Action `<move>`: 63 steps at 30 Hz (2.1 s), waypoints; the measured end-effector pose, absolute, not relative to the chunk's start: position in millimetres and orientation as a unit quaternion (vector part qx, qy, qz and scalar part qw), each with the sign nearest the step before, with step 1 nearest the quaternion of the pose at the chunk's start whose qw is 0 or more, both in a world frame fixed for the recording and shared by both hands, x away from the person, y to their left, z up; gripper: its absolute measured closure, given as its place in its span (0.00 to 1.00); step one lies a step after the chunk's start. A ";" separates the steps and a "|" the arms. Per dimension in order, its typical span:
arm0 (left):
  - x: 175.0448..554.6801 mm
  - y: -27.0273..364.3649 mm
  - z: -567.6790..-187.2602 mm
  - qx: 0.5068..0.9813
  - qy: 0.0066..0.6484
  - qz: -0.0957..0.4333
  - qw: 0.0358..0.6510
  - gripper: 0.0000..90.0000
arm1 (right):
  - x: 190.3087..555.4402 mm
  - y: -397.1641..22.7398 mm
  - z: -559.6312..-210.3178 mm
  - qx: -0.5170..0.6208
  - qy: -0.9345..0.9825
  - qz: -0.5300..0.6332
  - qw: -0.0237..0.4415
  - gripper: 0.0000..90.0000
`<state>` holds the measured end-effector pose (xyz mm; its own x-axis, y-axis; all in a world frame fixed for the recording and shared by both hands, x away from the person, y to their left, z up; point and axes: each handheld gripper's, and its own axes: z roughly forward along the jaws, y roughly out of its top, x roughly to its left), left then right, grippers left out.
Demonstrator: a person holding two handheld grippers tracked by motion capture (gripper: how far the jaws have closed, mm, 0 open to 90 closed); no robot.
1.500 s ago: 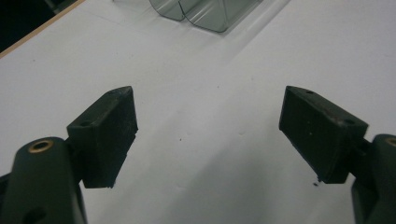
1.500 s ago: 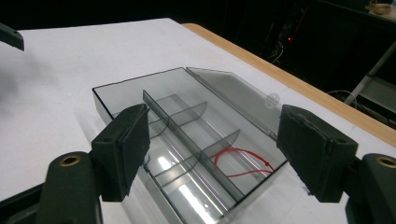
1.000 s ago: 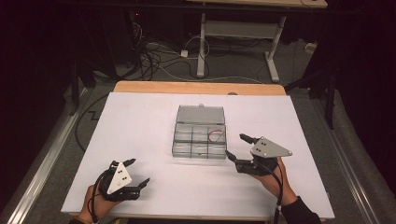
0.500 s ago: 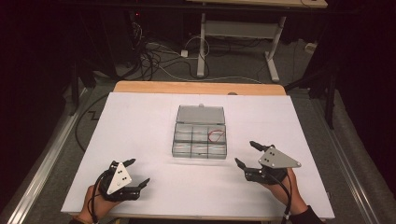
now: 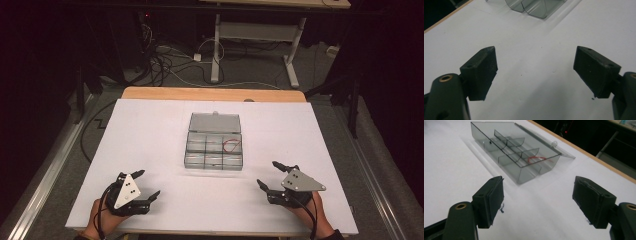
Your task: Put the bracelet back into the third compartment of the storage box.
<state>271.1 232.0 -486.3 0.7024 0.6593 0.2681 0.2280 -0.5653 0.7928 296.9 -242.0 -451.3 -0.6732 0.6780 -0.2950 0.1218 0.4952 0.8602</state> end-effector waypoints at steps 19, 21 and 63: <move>270.2 232.3 -484.0 0.855 0.239 0.257 0.382 0.75 | 290.7 -244.2 -467.4 0.245 0.831 0.409 0.287 0.76; 270.3 232.6 -483.7 0.855 0.240 0.255 0.383 0.85 | 290.1 -244.8 -466.3 0.241 0.831 0.416 0.281 0.84; 275.3 235.7 -487.1 0.869 0.240 0.248 0.355 0.97 | 296.8 -243.5 -467.5 0.238 0.840 0.401 0.277 1.00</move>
